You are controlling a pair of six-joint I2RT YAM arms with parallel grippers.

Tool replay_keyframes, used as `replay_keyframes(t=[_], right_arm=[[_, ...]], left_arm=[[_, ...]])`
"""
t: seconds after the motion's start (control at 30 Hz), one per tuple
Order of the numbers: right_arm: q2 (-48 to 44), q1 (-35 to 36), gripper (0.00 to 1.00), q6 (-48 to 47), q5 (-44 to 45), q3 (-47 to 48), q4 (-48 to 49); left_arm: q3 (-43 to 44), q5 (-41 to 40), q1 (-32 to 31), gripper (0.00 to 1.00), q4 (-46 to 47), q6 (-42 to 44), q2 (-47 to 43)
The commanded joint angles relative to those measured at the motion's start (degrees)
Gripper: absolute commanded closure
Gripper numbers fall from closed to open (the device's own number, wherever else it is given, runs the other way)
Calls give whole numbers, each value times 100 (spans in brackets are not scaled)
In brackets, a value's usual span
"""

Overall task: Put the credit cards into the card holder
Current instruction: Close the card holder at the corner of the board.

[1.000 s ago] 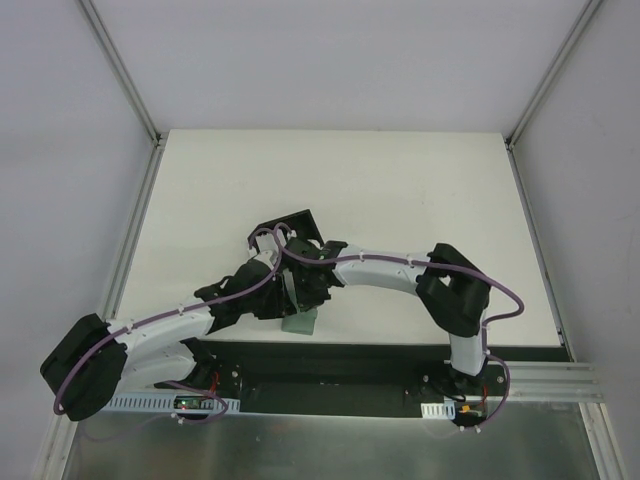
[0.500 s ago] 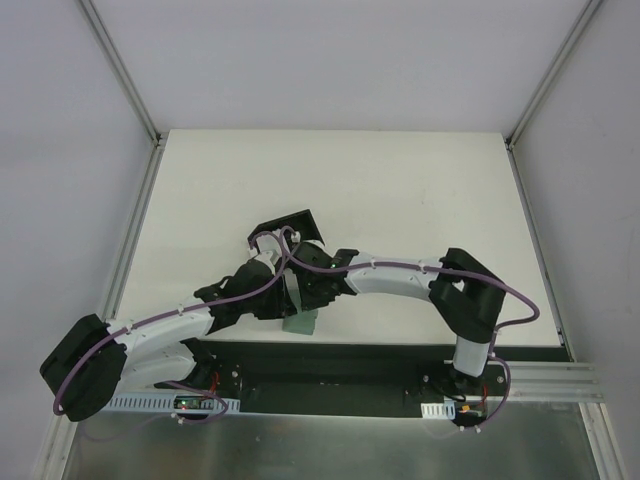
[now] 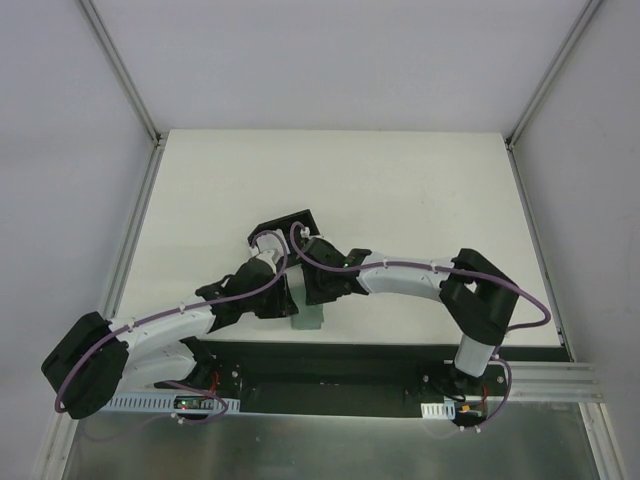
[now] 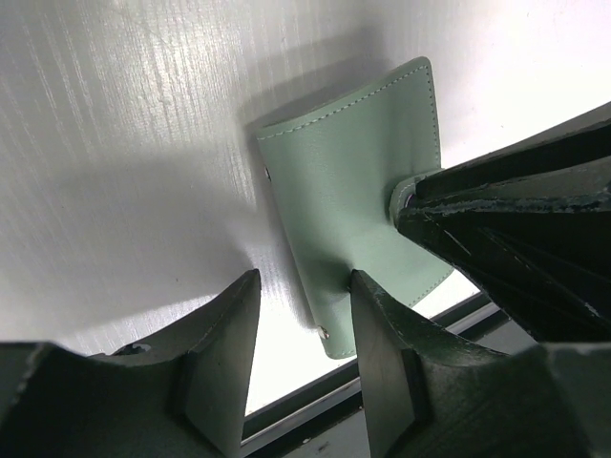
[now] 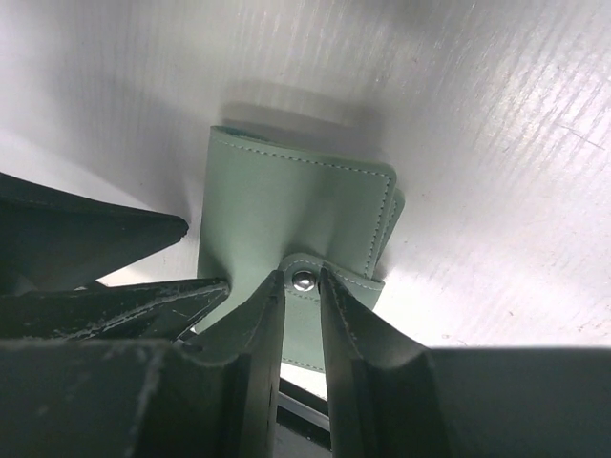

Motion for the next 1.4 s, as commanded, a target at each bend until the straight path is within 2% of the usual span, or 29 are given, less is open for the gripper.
replay_keyframes(t=[0.0, 0.37, 0.73, 1.37], right_arm=[[-6, -162, 75, -276, 479, -373, -299], [-270, -294, 71, -171, 101, -743, 379], [-147, -329, 69, -30, -171, -901, 721], [-226, -417, 67, 137, -171, -1059, 853]], left_arm=[[110, -277, -70, 58, -285, 141, 141], [383, -752, 114, 55, -654, 185, 79], [734, -664, 1019, 54, -549, 1080, 492], [1358, -76, 1248, 54, 234, 1670, 1608]])
